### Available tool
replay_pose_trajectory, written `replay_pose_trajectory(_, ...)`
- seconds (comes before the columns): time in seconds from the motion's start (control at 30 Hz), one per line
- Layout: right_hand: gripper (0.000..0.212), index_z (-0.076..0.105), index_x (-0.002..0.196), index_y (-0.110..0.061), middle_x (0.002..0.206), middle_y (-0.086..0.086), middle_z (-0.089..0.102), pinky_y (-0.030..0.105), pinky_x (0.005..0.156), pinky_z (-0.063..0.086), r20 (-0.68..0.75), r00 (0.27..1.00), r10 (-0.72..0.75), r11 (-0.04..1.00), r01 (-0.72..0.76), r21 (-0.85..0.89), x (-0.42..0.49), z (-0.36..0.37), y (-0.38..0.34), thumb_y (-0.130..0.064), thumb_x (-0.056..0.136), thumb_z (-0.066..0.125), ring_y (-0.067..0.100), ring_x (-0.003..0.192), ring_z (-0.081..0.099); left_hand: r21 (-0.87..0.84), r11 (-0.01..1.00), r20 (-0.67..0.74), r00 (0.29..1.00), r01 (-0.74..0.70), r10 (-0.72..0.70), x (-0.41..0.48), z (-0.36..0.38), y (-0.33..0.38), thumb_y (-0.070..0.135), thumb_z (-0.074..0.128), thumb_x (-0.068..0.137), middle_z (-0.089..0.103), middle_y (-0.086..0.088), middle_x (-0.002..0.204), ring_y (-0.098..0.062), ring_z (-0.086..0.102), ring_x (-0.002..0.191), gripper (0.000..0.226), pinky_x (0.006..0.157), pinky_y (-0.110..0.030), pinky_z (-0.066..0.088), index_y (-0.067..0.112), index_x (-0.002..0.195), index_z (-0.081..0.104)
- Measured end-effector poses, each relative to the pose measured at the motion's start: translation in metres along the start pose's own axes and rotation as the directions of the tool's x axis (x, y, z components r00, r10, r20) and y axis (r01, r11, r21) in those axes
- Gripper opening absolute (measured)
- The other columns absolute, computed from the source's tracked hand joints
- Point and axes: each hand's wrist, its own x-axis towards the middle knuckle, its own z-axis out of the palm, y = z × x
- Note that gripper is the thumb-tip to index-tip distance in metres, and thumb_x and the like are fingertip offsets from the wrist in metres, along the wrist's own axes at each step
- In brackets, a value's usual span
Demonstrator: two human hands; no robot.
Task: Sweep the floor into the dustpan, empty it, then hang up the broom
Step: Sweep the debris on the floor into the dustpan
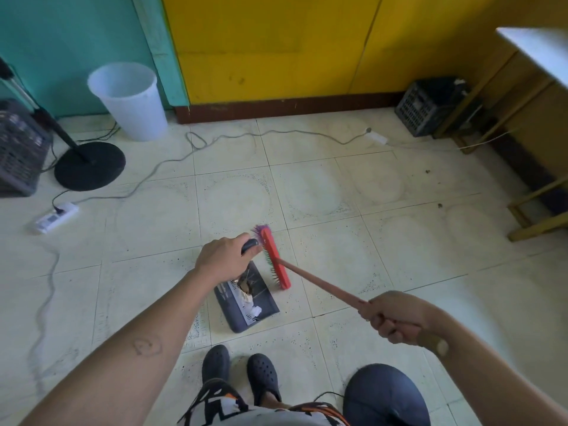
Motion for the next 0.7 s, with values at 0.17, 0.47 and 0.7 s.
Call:
replay_pose_trajectory(0.17,0.011,0.050,0.081,-0.004,0.049,0.001,0.046,0.019,0.036,0.034,-0.213,0.974,-0.075,0.927,-0.011,-0.375,0.028,0.018,-0.018,-0.004,0.091,0.046,0.010,0.034,0.038,-0.060,0.998,0.025,1.000,-0.007,0.008,-0.003,0.000,-0.001,0.056,0.032,0.098,0.057,-0.001,0.074,-0.023,0.055,0.068,0.039,0.057,-0.031,0.039,0.020,0.092,0.045)
replay_pose_trajectory(0.47,0.035,0.043,0.126,0.007,0.069,0.002,0.054,0.019,0.056,0.047,-0.343,0.936,-0.077,0.723,-0.184,-0.666,0.091,0.074,-0.039,-0.013,0.098,0.038,0.008,0.051,0.049,-0.276,0.953,0.001,0.992,0.122,-0.127,-0.004,-0.002,-0.020,0.054,0.038,0.098,0.056,-0.001,0.071,-0.019,0.054,0.065,0.042,0.057,-0.031,0.039,0.016,0.085,0.048)
replay_pose_trajectory(0.7,0.034,0.048,0.121,0.008,0.069,0.005,0.058,0.021,0.043,0.045,-0.191,0.978,-0.085,0.728,-0.070,-0.682,0.054,0.111,0.004,-0.006,0.091,0.040,0.009,0.046,0.057,-0.283,0.954,-0.004,0.994,0.103,-0.108,-0.004,0.009,-0.011,0.058,0.038,0.096,0.060,-0.005,0.078,-0.026,0.056,0.072,0.045,0.059,-0.032,0.038,0.015,0.090,0.051)
